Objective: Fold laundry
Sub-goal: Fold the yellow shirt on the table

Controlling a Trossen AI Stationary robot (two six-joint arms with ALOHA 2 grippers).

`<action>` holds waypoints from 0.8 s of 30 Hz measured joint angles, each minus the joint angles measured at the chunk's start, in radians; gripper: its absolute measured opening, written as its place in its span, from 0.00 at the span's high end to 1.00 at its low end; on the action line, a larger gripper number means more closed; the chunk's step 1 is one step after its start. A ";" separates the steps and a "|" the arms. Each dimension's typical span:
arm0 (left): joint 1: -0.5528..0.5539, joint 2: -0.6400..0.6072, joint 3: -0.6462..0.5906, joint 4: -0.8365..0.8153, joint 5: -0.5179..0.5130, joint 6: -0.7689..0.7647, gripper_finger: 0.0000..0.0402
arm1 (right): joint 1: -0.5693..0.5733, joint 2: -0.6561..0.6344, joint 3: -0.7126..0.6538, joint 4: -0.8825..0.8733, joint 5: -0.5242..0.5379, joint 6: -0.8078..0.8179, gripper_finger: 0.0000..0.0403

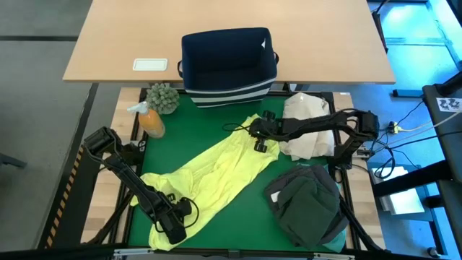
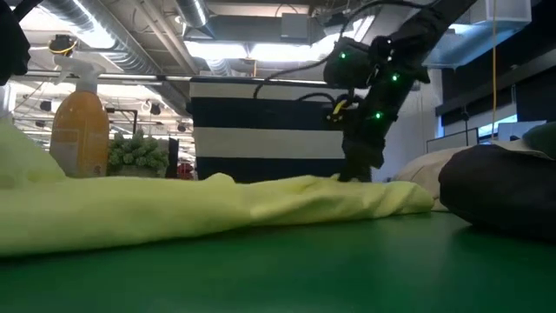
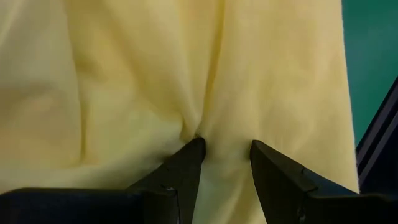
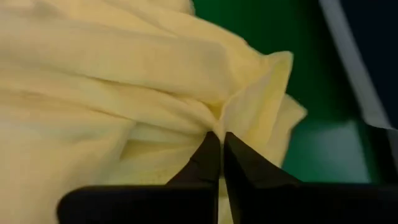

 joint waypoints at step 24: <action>-0.036 0.000 0.001 -0.028 0.177 -0.136 0.66 | -0.079 -0.022 0.031 -0.222 0.141 -0.136 0.94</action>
